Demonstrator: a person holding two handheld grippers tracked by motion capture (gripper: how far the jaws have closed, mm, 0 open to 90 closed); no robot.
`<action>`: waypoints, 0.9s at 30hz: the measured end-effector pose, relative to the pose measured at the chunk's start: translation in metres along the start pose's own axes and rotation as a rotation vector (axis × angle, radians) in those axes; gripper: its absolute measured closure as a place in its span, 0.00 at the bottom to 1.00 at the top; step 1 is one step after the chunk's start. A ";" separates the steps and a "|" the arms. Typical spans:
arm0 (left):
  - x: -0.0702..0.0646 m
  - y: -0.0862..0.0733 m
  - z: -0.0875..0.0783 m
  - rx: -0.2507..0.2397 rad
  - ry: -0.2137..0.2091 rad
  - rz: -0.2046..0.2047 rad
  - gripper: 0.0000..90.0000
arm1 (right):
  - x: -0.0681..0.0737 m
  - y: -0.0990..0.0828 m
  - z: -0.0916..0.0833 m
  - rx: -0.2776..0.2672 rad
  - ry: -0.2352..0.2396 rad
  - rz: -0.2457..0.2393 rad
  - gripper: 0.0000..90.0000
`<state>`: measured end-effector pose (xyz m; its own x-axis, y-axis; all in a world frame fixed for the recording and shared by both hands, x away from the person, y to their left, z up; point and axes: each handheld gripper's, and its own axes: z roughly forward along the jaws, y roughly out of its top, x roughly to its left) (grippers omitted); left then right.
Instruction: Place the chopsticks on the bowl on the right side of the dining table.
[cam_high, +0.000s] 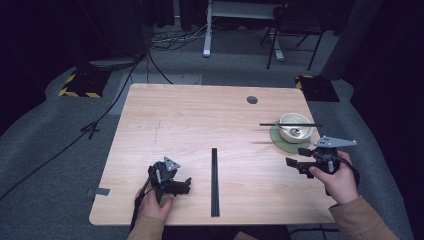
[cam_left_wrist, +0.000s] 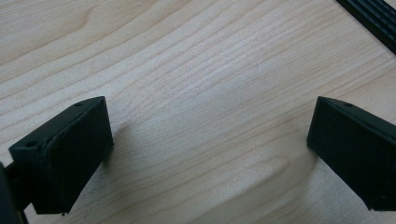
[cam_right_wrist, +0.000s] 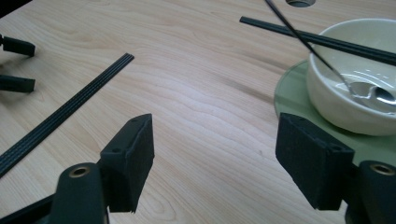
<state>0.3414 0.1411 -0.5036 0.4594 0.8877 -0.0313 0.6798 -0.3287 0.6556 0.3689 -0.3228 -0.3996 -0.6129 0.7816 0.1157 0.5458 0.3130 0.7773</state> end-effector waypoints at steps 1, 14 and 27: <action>0.000 0.000 0.000 -0.001 0.003 0.001 0.01 | 0.001 -0.002 0.003 0.002 0.003 0.000 0.32; 0.000 0.000 0.000 -0.001 0.002 0.000 0.01 | 0.005 -0.041 0.039 0.039 0.009 -0.025 0.30; 0.000 0.000 0.000 0.000 0.010 0.002 0.01 | 0.014 -0.067 0.061 0.044 0.038 -0.039 0.29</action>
<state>0.3413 0.1412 -0.5033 0.4546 0.8904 -0.0225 0.6793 -0.3302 0.6553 0.3586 -0.3002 -0.4872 -0.6551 0.7475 0.1096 0.5449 0.3671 0.7539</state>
